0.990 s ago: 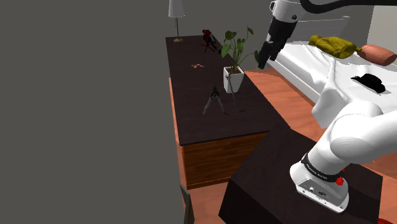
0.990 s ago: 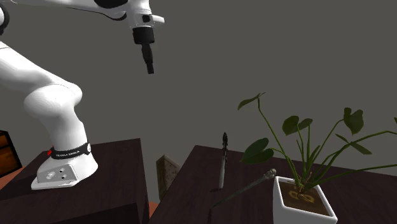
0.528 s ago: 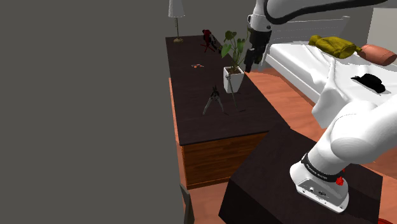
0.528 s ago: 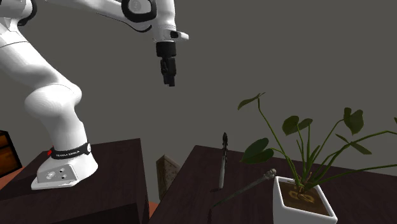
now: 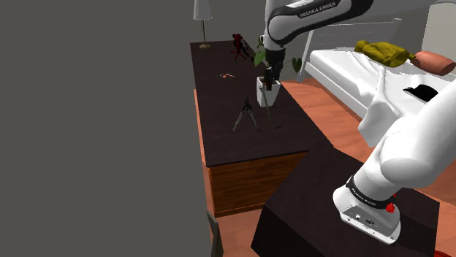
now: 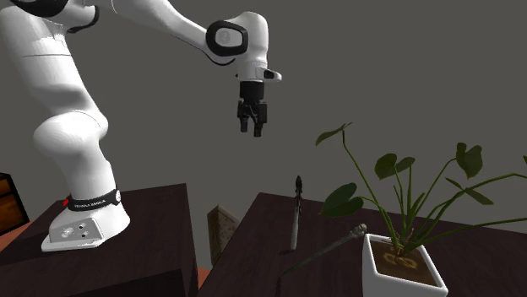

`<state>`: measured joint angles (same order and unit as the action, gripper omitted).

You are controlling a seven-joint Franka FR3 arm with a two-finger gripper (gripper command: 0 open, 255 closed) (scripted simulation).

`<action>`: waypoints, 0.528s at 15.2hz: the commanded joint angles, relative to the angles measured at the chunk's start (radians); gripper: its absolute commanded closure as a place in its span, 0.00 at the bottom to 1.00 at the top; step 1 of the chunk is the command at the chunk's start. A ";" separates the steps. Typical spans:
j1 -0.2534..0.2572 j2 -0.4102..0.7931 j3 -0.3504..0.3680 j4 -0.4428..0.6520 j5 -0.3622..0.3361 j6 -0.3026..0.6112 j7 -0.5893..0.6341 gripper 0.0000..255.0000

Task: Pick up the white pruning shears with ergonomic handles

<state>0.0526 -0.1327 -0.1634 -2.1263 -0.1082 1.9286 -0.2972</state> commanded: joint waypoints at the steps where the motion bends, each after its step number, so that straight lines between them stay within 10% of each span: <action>1: 0.000 0.096 -0.007 0.063 0.002 0.011 -0.042 0.00; 8: -0.009 0.402 -0.003 0.290 0.006 0.012 -0.157 0.00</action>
<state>0.0440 0.2253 -0.1692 -1.8717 -0.1023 1.9446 -0.4398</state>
